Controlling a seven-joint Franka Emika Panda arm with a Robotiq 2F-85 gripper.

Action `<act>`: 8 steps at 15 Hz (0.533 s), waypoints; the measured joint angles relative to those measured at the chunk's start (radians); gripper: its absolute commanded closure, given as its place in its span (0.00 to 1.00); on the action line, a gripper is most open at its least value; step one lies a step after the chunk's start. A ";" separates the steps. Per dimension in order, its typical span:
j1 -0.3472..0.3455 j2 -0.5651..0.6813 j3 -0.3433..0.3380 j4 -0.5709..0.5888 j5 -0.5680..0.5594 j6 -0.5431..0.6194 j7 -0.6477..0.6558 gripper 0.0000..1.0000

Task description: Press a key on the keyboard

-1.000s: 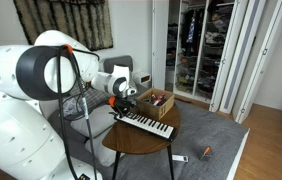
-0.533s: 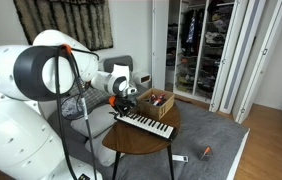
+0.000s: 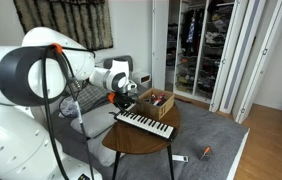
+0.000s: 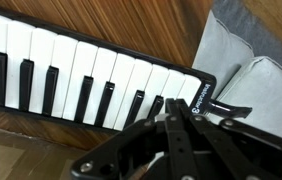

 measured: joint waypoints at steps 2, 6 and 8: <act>0.000 -0.010 0.000 0.000 0.000 -0.001 0.002 0.50; 0.000 -0.027 0.000 0.000 0.000 -0.010 0.017 0.22; -0.002 -0.036 0.000 0.001 -0.002 -0.026 0.036 0.07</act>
